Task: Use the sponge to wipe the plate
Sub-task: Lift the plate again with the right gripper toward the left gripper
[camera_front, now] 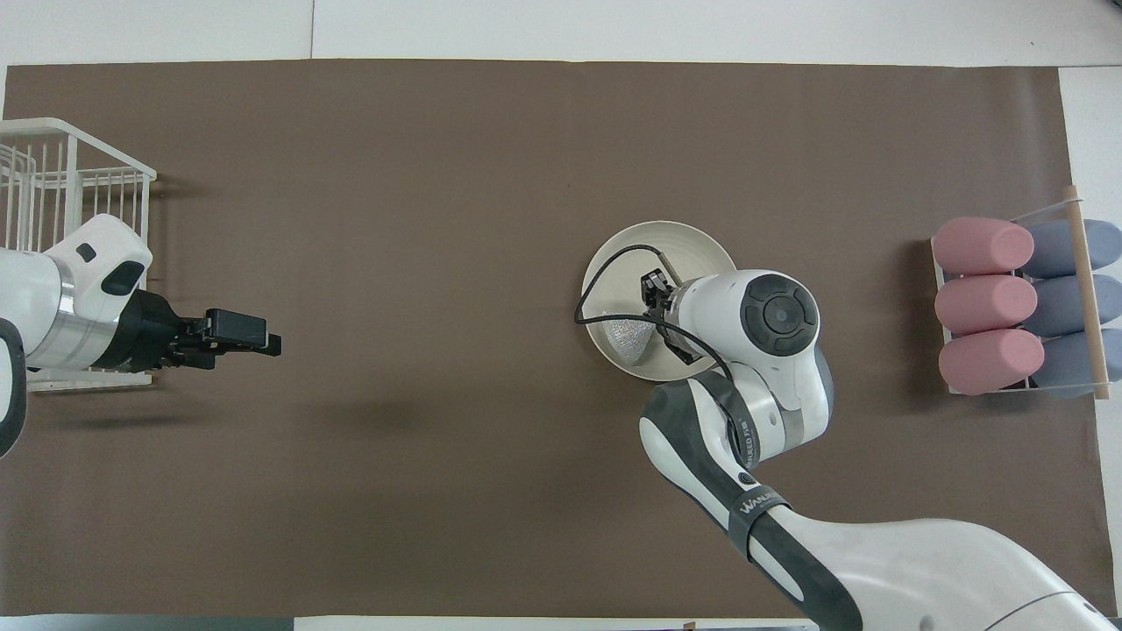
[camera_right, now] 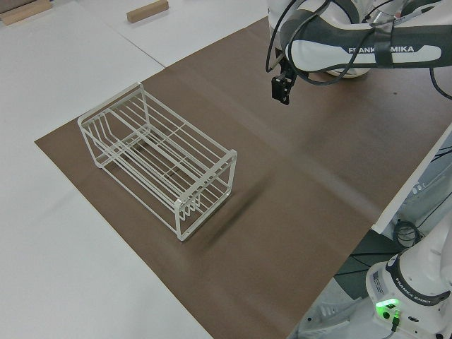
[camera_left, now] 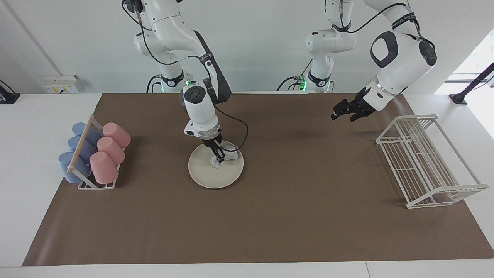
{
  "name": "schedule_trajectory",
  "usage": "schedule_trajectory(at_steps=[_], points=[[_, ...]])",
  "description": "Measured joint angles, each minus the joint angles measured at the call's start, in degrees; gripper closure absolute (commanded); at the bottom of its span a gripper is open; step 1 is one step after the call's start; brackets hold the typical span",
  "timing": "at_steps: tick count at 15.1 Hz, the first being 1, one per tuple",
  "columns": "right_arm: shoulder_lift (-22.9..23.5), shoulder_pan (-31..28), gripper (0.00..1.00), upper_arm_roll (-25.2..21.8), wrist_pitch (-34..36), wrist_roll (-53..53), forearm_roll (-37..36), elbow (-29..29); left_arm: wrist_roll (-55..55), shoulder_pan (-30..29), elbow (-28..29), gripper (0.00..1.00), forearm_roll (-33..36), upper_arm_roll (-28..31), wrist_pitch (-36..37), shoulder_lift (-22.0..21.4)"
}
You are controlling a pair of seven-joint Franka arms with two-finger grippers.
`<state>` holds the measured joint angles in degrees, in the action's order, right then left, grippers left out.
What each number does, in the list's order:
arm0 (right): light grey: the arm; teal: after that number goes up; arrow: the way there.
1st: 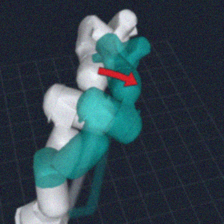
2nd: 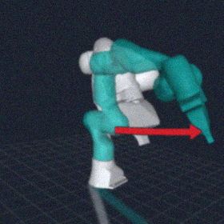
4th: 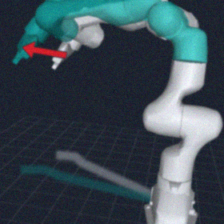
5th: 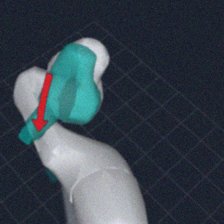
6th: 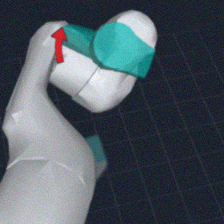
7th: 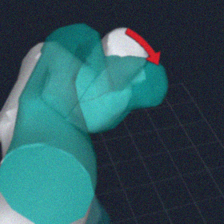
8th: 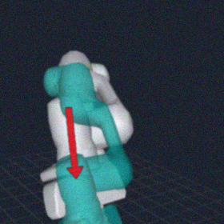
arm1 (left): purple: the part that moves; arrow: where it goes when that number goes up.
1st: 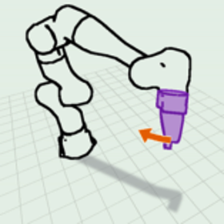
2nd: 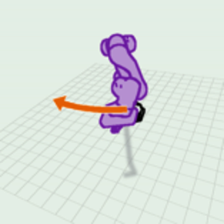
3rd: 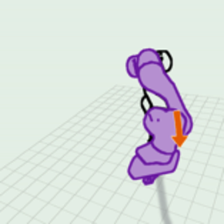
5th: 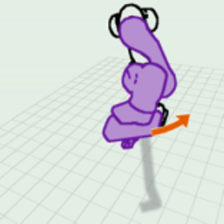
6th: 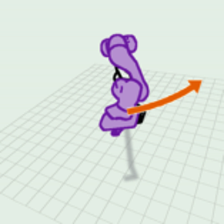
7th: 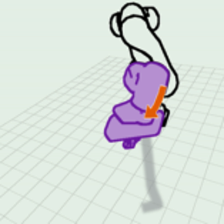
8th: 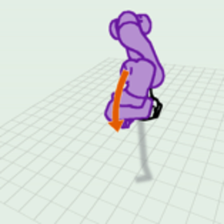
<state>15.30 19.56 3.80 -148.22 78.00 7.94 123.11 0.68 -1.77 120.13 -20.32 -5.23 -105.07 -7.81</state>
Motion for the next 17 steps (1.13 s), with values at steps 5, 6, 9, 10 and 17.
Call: schedule_trajectory(at_steps=[5, 6, 9, 10, 17], points=[[0.06, -4.83, 1.00, -0.05, 0.06, -7.25, 0.01, 0.06, 0.00, 0.04, 0.00, 0.00, 0.00, -0.15, -1.35, 0.00], [0.06, -5.06, 1.00, -0.07, 0.06, -7.59, 0.01, 0.06, 0.00, 0.04, 0.00, 0.00, 0.00, -0.18, -1.41, 0.00], [0.06, -4.81, 1.00, -0.06, 0.06, -7.36, 0.00, 0.06, -0.01, 0.04, 0.00, 0.00, 0.00, -0.19, -1.50, 0.00], [0.06, -4.34, 1.00, -0.04, 0.05, -6.49, 0.00, 0.05, -0.01, 0.04, 0.00, 0.00, 0.00, -0.19, -1.52, 0.00], [0.02, 1.05, 1.00, 0.03, -0.07, 1.21, 0.01, -0.02, -0.04, 0.04, 0.01, 0.00, 0.00, -0.22, -1.53, 0.01]])
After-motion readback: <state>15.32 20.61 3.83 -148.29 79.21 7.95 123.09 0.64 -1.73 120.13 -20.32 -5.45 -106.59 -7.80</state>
